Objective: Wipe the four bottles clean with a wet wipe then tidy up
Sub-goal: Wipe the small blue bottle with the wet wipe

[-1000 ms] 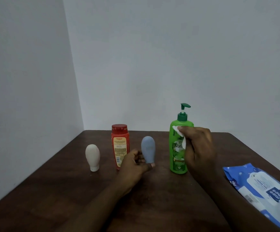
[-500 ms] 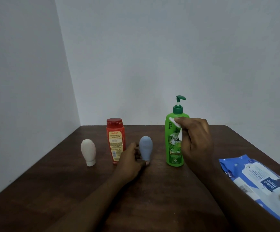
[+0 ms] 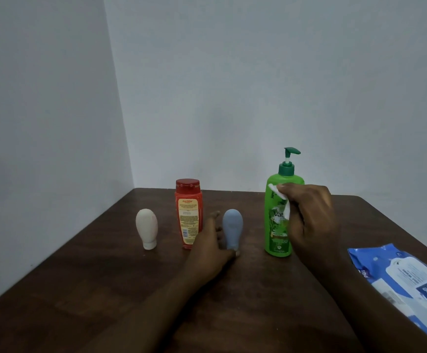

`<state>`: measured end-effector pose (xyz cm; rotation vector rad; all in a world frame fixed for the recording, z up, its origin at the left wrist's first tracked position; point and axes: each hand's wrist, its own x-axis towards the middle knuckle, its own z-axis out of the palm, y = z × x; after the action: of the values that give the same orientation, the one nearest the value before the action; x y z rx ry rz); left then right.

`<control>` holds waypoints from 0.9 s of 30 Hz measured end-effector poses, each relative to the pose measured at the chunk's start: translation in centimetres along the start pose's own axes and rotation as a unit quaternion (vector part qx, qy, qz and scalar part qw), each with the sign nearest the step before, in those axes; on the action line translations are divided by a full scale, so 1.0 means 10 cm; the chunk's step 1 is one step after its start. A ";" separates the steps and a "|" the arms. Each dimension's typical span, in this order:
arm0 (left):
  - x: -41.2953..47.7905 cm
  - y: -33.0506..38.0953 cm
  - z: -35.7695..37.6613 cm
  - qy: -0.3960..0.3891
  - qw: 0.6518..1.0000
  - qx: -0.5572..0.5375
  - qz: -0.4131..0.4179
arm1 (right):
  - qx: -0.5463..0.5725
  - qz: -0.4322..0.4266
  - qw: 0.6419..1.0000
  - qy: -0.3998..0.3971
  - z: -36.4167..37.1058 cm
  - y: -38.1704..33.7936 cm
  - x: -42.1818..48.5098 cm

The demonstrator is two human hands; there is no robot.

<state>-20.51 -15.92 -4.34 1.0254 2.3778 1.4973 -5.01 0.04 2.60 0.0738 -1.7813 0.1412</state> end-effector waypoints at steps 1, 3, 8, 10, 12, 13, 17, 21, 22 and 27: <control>-0.04 0.02 0.00 0.014 1.000 0.002 0.004 | 0.002 0.000 1.000 0.001 0.00 0.00 0.00; -0.12 0.09 0.01 0.056 0.998 0.028 0.025 | 0.003 -0.003 1.000 0.003 0.01 0.02 0.00; -0.19 0.24 -0.02 0.212 0.962 0.055 0.161 | 0.023 -0.025 0.999 0.000 0.05 0.05 -0.03; -0.22 0.29 -0.07 0.251 0.948 0.020 0.194 | 0.033 -0.029 0.999 -0.006 0.05 0.03 -0.03; -0.25 0.29 -0.07 0.243 0.951 0.000 0.194 | 0.044 -0.032 0.998 -0.003 0.06 0.01 -0.03; -0.26 0.29 -0.04 0.221 0.959 0.004 0.176 | 0.049 -0.033 0.998 -0.001 0.06 0.00 -0.03; -0.23 0.22 0.10 0.130 0.990 0.017 0.045 | 0.054 -0.046 0.997 0.002 0.07 -0.03 -0.02; -0.15 0.20 0.17 0.111 0.993 0.028 -0.006 | 0.038 -0.047 0.998 0.004 0.08 -0.05 -0.02; -0.12 0.20 0.17 0.113 0.993 0.025 -0.005 | 0.036 -0.046 0.998 0.002 0.08 -0.04 -0.02; -0.04 0.17 0.17 0.082 0.997 -0.008 0.004 | 0.056 -0.059 0.997 -0.008 0.08 -0.09 -0.01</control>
<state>-18.64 -14.45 -3.79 0.9444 2.4665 1.6607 -5.66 -0.96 2.36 0.2619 -1.7793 0.1553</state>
